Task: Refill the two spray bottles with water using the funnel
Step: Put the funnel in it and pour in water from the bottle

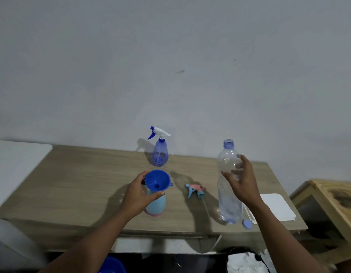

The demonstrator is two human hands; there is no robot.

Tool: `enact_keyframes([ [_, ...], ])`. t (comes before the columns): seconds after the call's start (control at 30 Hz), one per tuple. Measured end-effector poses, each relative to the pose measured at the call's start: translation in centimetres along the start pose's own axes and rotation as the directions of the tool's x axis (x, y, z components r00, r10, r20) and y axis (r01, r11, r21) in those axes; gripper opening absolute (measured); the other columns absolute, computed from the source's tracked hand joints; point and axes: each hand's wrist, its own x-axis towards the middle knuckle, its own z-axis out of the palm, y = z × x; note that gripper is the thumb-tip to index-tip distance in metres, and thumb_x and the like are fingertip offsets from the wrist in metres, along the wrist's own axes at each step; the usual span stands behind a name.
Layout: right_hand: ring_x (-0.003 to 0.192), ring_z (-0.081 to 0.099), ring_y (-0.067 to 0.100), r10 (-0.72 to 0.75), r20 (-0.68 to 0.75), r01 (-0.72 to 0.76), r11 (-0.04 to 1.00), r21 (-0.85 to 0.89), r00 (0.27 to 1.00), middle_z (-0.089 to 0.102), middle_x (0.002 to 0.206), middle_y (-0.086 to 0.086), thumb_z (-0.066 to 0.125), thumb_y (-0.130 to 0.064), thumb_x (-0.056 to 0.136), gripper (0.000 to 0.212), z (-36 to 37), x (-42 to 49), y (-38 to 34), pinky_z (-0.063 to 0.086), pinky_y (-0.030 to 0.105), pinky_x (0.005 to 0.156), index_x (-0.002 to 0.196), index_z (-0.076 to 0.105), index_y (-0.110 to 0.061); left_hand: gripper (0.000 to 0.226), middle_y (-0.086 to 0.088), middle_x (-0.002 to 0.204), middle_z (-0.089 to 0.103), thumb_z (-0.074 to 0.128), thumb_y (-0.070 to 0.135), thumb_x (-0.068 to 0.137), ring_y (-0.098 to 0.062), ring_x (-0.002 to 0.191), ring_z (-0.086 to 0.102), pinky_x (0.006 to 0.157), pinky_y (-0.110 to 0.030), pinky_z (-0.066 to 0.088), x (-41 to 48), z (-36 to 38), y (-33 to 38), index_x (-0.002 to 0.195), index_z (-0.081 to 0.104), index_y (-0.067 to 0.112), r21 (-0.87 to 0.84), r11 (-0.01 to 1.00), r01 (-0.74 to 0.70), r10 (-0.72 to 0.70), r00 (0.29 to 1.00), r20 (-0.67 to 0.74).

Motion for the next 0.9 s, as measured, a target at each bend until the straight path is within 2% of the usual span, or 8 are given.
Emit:
enact_keyframes([
  [0.2, 0.114, 0.058, 0.022, 0.101, -0.185, -0.087, 0.993, 0.080, 0.978, 0.048, 0.139, 0.007, 0.079, -0.030, 0.083, 0.080, -0.2, -1.2, 2.3, 0.054, 0.044, 0.096, 0.146, 0.030, -0.023, 0.074, 0.025, 0.108, 0.060, 0.094, 0.028, 0.060, 0.019, 0.100, 0.053, 0.078, -0.005, 0.039, -0.1, 0.1, 0.6, 0.114, 0.047, 0.044, -0.008, 1.000, 0.001, -0.001, 1.000, -0.002],
  [0.37, 0.119, 0.057, 0.024, 0.159, -0.285, -0.114, 0.979, 0.167, 0.945, 0.051, 0.136, 0.005, 0.078, -0.029, 0.084, 0.082, 0.0, -1.8, 2.8, 0.051, 0.039, 0.095, 0.148, 0.027, -0.024, 0.071, 0.023, 0.109, 0.063, 0.094, 0.029, 0.060, 0.015, 0.101, 0.055, 0.079, -0.008, 0.041, -0.2, 0.1, 0.3, 0.108, 0.047, 0.050, -0.019, 1.000, -0.003, 0.003, 1.000, -0.001],
  [0.43, 0.121, 0.055, 0.023, 0.172, -0.286, -0.122, 0.975, 0.185, 0.943, 0.052, 0.136, 0.004, 0.079, -0.030, 0.083, 0.087, 0.1, -2.0, 3.0, 0.051, 0.042, 0.098, 0.150, 0.025, -0.026, 0.071, 0.021, 0.109, 0.064, 0.094, 0.030, 0.060, 0.013, 0.101, 0.056, 0.080, -0.009, 0.042, -0.2, 0.2, 0.1, 0.109, 0.047, 0.050, -0.025, 1.000, -0.008, 0.008, 1.000, 0.001],
  [0.57, 0.118, 0.051, 0.016, 0.266, -0.336, -0.159, 0.936, 0.315, 0.904, 0.047, 0.137, 0.002, 0.084, -0.027, 0.078, 0.093, 0.5, -3.1, 2.1, 0.048, 0.035, 0.097, 0.149, 0.024, -0.027, 0.071, 0.019, 0.111, 0.065, 0.094, 0.032, 0.060, 0.008, 0.102, 0.058, 0.082, -0.012, 0.043, 0.0, 0.3, -0.1, 0.111, 0.048, 0.051, -0.033, 0.999, -0.012, 0.012, 1.000, 0.010],
  [0.7, 0.098, 0.047, 0.016, 0.257, -0.569, -0.100, 0.951, 0.292, 0.781, 0.044, 0.122, 0.012, 0.066, -0.046, 0.083, 0.060, 3.1, -5.9, 1.2, 0.046, 0.033, 0.081, 0.126, 0.042, -0.013, 0.068, 0.026, 0.104, 0.066, 0.093, 0.026, 0.064, 0.010, 0.102, 0.057, 0.079, -0.006, 0.043, -0.1, 0.5, -0.1, 0.109, 0.048, 0.051, -0.045, 0.999, -0.028, 0.028, 1.000, 0.002],
  [0.77, 0.086, 0.050, 0.019, 0.216, -0.492, -0.081, 0.956, 0.281, 0.844, 0.053, 0.107, 0.009, 0.060, -0.039, 0.088, 0.032, 4.8, -7.1, 0.9, 0.046, 0.032, 0.074, 0.107, 0.050, -0.016, 0.068, 0.035, 0.108, 0.062, 0.091, 0.024, 0.067, 0.009, 0.103, 0.058, 0.081, -0.006, 0.043, -0.2, 0.6, -0.4, 0.112, 0.047, 0.051, -0.050, 0.998, -0.040, 0.040, 0.999, -0.002],
  [0.83, 0.076, 0.057, 0.011, 0.171, -0.301, -0.086, 0.957, 0.276, 0.938, 0.062, 0.089, 0.003, 0.063, -0.020, 0.095, 0.007, 6.0, -7.7, 0.0, 0.049, 0.026, 0.069, 0.091, 0.057, -0.019, 0.068, 0.033, 0.110, 0.062, 0.088, 0.019, 0.071, 0.007, 0.104, 0.059, 0.085, -0.010, 0.044, -0.2, 0.6, -0.7, 0.115, 0.048, 0.051, -0.053, 0.997, -0.051, 0.051, 0.999, -0.005],
  [0.9, 0.072, 0.063, 0.006, 0.143, -0.109, -0.113, 0.962, 0.247, 0.984, 0.068, 0.077, -0.002, 0.064, -0.010, 0.095, 0.015, 7.3, -7.4, -1.0, 0.048, 0.015, 0.063, 0.084, 0.065, -0.020, 0.070, 0.023, 0.111, 0.066, 0.086, 0.014, 0.072, 0.006, 0.104, 0.059, 0.087, -0.014, 0.045, -0.2, 0.5, -1.0, 0.120, 0.048, 0.047, -0.051, 0.997, -0.058, 0.058, 0.998, -0.006],
])
